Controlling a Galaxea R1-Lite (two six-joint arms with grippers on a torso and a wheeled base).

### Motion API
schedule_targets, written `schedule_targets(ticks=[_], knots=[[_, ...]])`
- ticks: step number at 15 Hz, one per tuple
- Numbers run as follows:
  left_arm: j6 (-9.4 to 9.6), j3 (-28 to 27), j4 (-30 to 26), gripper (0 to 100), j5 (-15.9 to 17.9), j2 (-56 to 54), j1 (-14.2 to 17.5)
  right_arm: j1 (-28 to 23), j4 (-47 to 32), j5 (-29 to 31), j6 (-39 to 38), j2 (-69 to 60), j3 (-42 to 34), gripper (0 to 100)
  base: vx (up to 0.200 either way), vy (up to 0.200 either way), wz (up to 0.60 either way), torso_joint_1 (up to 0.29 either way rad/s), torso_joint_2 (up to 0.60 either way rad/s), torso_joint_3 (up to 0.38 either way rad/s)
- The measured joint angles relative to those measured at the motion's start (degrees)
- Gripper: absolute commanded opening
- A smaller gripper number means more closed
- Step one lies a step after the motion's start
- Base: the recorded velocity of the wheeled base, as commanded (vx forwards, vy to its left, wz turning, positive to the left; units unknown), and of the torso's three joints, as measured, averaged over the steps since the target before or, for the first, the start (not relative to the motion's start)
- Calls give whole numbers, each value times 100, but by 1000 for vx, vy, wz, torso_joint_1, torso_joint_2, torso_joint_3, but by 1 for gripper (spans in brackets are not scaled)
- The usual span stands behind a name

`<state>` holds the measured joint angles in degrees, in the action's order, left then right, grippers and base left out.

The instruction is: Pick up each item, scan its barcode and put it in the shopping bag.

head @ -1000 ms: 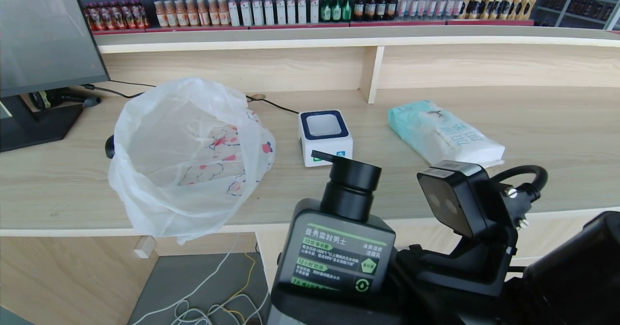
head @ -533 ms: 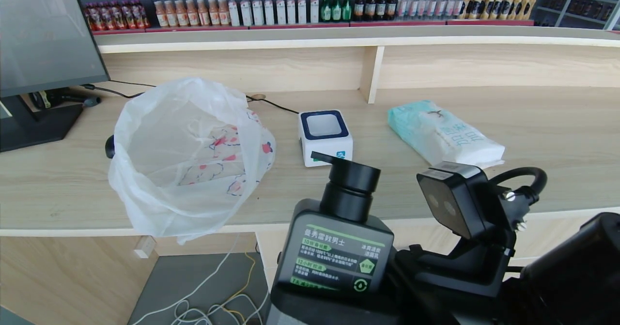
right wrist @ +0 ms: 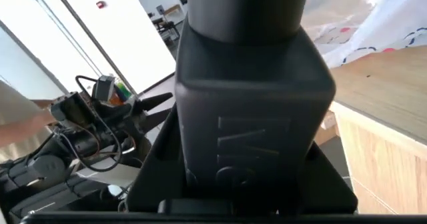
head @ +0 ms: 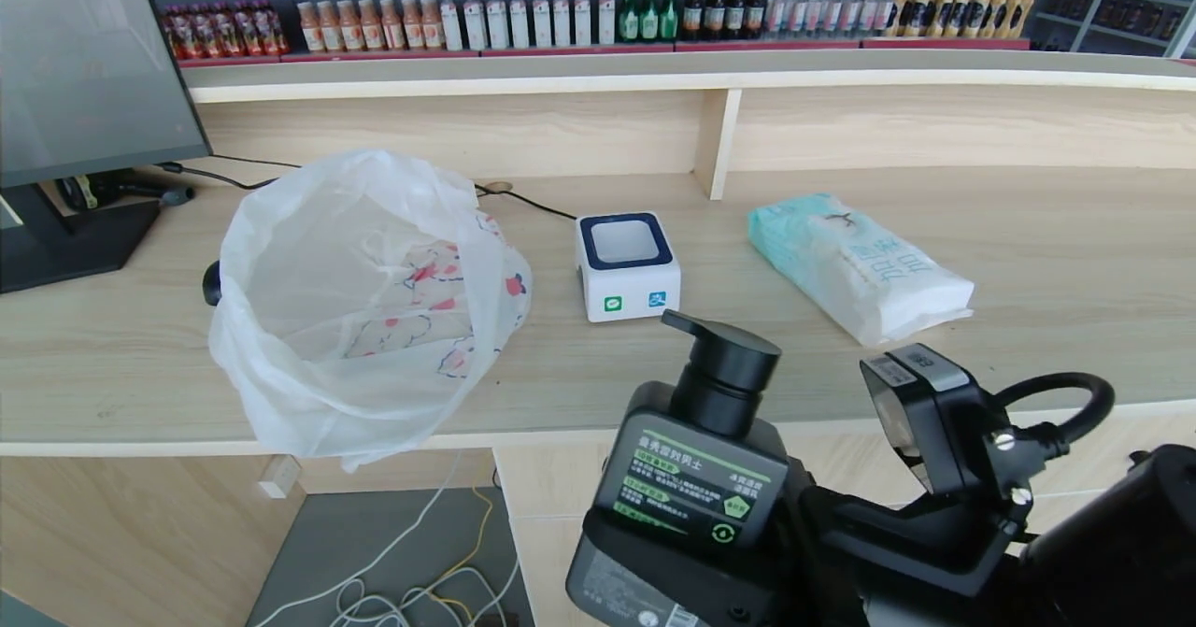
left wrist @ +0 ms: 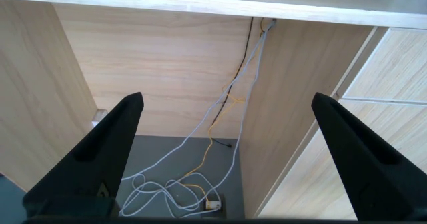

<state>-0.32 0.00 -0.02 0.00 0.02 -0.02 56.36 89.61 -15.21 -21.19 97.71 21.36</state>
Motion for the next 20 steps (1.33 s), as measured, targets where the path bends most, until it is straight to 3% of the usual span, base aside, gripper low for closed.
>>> schedule_targets(ticks=[2, 5, 13, 20], knots=[[0, 0, 2, 100, 0, 0, 2, -85, 22, 602, 168, -18, -24, 0, 0, 0, 0, 0, 0, 0], [0, 0, 2, 100, 0, 0, 2, -306, 38, 945, 680, -63, -85, 0, 0, 0, 0, 0, 0, 0], [7, 0, 2, 100, 2, 0, 2, -2185, 33, 1371, 2414, -774, -623, 0, 0, 0, 0, 0, 0, 0], [0, 0, 2, 100, 2, 0, -2, -2453, 35, 2904, 3087, -881, -282, 0, 0, 0, 0, 0, 0, 0]])
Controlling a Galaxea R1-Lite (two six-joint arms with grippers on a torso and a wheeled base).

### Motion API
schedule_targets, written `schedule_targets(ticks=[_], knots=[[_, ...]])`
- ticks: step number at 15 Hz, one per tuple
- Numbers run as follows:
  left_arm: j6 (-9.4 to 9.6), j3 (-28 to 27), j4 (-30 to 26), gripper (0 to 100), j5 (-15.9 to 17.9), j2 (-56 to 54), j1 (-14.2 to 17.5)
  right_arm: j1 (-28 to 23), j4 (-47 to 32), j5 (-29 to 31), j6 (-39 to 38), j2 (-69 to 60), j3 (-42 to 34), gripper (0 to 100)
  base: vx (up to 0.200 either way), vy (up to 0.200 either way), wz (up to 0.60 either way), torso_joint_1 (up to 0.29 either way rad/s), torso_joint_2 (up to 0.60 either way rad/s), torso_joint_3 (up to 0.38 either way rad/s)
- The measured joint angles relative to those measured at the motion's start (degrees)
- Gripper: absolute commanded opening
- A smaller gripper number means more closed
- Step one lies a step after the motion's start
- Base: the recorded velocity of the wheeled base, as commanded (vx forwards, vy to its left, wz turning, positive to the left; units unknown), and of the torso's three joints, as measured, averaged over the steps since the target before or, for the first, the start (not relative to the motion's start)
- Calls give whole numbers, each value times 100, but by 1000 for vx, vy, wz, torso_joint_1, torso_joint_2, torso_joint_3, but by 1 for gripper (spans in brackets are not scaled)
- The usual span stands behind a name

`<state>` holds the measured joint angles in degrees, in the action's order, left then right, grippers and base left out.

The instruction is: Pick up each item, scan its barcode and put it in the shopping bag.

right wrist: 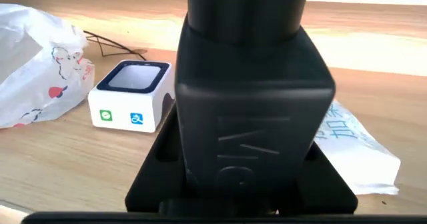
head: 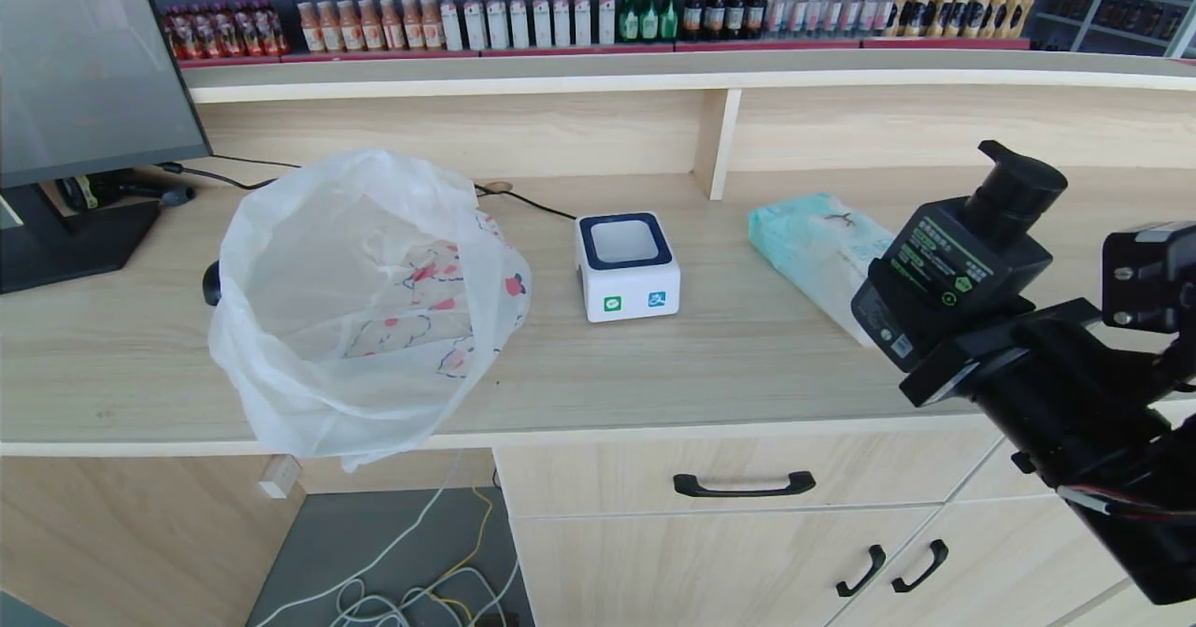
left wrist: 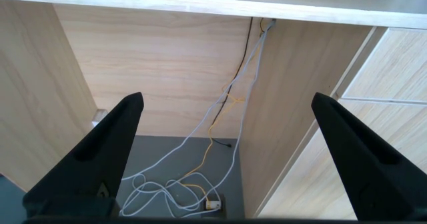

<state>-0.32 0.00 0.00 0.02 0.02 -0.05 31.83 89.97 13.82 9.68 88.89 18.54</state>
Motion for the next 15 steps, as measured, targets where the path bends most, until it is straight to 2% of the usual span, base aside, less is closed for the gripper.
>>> schedule_targets(ticks=[1, 6, 13, 15], knots=[[2, 0, 0, 100, -2, 0, 0, -46, -5, 152, 0, 2, 45, 0, 0, 0, 0, 0, 0, 0], [0, 0, 0, 100, -2, 0, 5, -427, -11, 212, -29, 20, 384, 0, 0, 200, 0, 0, -1, 4], [-15, 0, -5, 100, -2, 0, 5, -441, 0, 185, -44, 63, 560, 0, 0, 200, 0, 2, 3, 2], [-6, 0, -2, 100, -2, 0, 5, -444, -5, 174, -51, 104, 629, 0, 0, 0, 0, 0, 0, 0]])
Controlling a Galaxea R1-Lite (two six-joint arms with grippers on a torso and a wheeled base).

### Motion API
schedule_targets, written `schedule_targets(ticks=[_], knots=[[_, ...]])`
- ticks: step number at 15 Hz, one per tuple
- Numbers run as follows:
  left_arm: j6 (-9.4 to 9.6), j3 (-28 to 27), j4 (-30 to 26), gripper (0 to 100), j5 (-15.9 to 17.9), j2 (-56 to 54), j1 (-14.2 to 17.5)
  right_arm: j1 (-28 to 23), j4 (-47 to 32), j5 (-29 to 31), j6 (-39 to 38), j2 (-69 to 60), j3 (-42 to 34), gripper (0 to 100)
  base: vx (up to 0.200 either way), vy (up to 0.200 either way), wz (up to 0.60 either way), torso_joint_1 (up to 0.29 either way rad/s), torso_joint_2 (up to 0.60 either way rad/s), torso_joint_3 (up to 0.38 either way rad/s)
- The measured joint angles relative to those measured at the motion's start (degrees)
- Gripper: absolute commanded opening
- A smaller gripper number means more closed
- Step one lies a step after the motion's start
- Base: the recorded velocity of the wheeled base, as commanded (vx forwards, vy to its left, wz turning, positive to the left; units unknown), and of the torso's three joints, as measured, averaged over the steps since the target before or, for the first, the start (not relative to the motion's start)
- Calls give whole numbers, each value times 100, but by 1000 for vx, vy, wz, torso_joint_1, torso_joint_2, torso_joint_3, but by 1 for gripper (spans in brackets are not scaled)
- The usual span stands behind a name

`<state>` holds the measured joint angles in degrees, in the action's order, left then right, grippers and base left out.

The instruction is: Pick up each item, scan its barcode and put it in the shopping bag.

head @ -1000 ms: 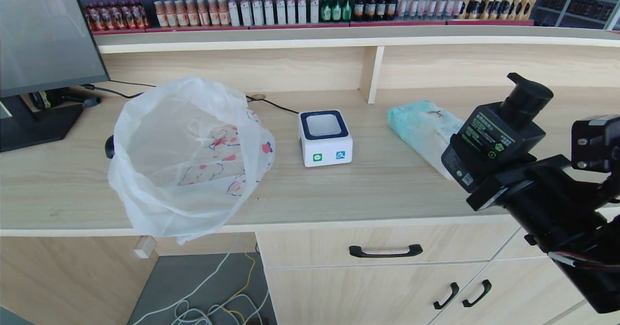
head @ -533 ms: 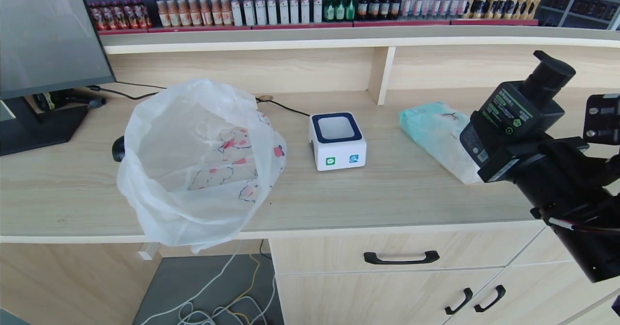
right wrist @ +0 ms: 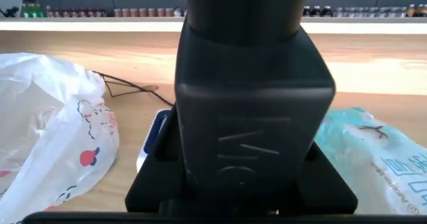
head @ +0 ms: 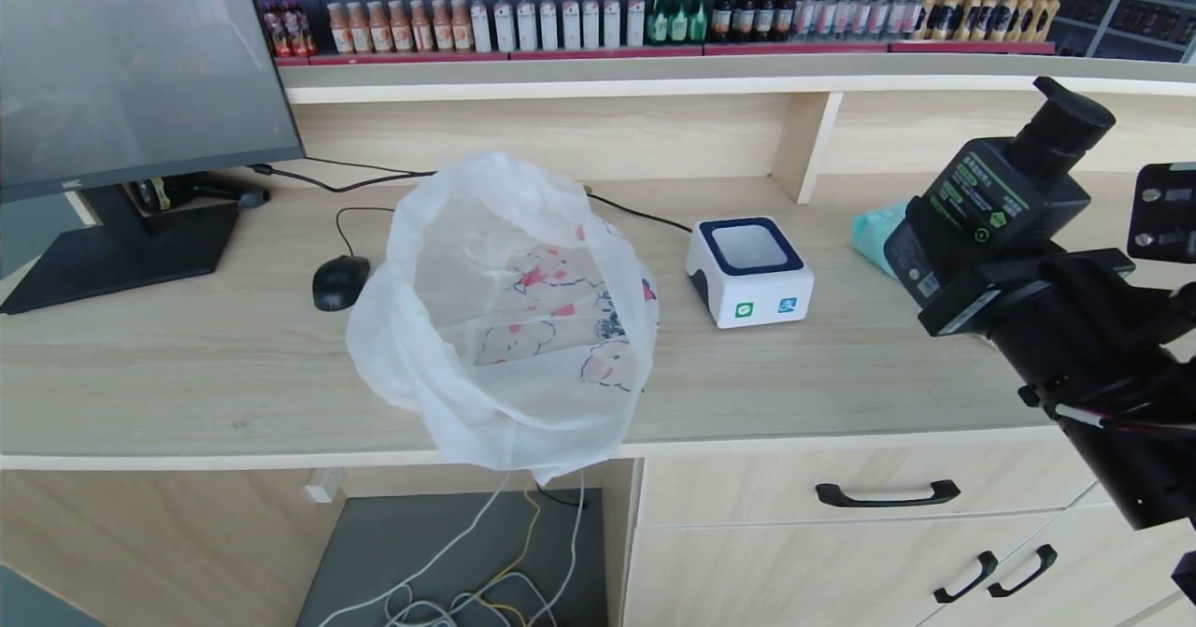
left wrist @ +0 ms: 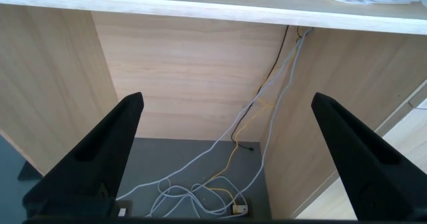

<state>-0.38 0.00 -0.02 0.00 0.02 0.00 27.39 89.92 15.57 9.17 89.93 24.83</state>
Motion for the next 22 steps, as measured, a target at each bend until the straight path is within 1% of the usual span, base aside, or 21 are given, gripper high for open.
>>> schedule_targets(ticks=[7, 10, 12, 15, 17, 20, 22], knots=[[13, 0, 2, 100, 0, 0, -2, 11, 2, -40, -55, 119, 333, 0, 0, 0, 0, 0, 0, 0], [13, 0, 2, 100, 0, 0, -5, 13, -6, -257, -9, 152, 302, 0, 0, 0, 0, 0, 0, 0], [16, 0, 2, 100, 0, 0, -2, -11, 2, -419, 453, 260, 514, 0, 0, 0, 0, 0, 0, 0], [13, 0, 2, 100, 0, 0, -5, 22, 7, -791, 1158, 653, 1397, 0, 0, 0, 0, 0, 0, 0], [16, 0, 2, 100, 0, 0, 0, -2, 0, -1048, 1480, 974, 1794, 0, 0, 0, 0, 0, 0, 0], [13, 0, 2, 100, 2, 0, -2, -171, 2, -1652, 1935, 1224, 2076, 0, 0, 0, 0, 0, 0, 0], [13, 0, 2, 100, 0, 0, -2, -243, 2, -1999, 2077, 1307, 2161, 0, 0, 0, 0, 0, 0, 0]])
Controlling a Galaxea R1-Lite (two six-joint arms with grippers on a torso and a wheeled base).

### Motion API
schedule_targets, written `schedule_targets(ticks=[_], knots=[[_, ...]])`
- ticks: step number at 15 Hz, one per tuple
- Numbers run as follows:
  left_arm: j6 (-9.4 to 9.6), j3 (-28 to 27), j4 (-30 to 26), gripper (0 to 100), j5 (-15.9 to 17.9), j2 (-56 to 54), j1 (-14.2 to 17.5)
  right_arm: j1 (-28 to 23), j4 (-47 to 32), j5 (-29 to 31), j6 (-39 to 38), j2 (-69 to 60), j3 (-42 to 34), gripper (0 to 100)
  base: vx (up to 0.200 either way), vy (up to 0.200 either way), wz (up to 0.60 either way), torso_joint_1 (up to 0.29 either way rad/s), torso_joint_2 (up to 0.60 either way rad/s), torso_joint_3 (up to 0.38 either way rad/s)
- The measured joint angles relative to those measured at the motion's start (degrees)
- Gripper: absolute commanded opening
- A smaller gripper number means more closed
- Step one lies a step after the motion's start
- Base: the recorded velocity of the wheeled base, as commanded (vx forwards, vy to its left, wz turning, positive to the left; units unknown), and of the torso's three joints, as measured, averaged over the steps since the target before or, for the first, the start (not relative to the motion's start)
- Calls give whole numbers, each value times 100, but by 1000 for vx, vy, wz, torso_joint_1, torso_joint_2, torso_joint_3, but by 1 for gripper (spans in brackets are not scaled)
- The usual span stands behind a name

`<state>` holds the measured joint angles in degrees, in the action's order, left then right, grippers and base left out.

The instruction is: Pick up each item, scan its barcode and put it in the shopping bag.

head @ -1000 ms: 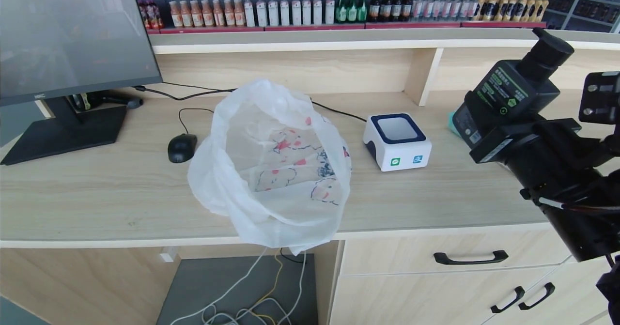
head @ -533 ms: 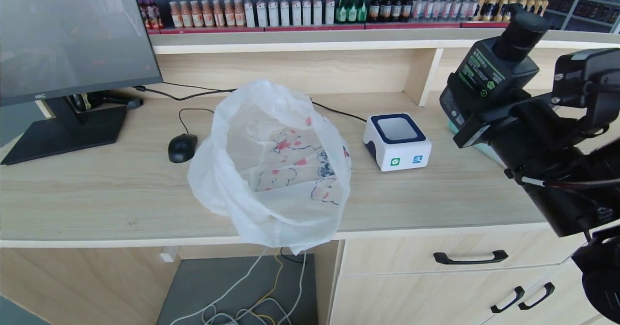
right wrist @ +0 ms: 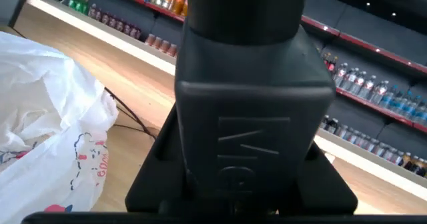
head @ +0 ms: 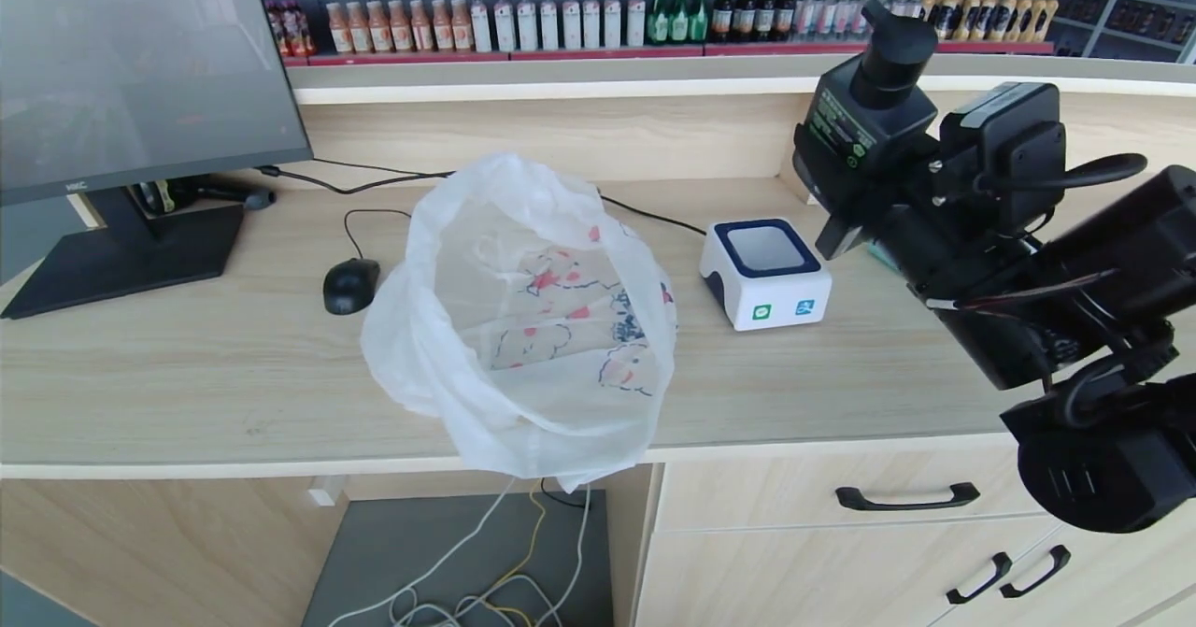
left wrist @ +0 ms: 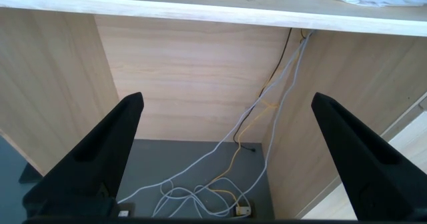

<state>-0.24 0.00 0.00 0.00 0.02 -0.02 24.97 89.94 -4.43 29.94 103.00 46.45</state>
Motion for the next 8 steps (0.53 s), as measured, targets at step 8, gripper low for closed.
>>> schedule_targets(ticks=[8], knots=[[2, 0, 0, 100, 0, 0, 2, -551, -2, -1580, 963, 500, 276, 0, 0, 0, 0, 0, 0, 0]])
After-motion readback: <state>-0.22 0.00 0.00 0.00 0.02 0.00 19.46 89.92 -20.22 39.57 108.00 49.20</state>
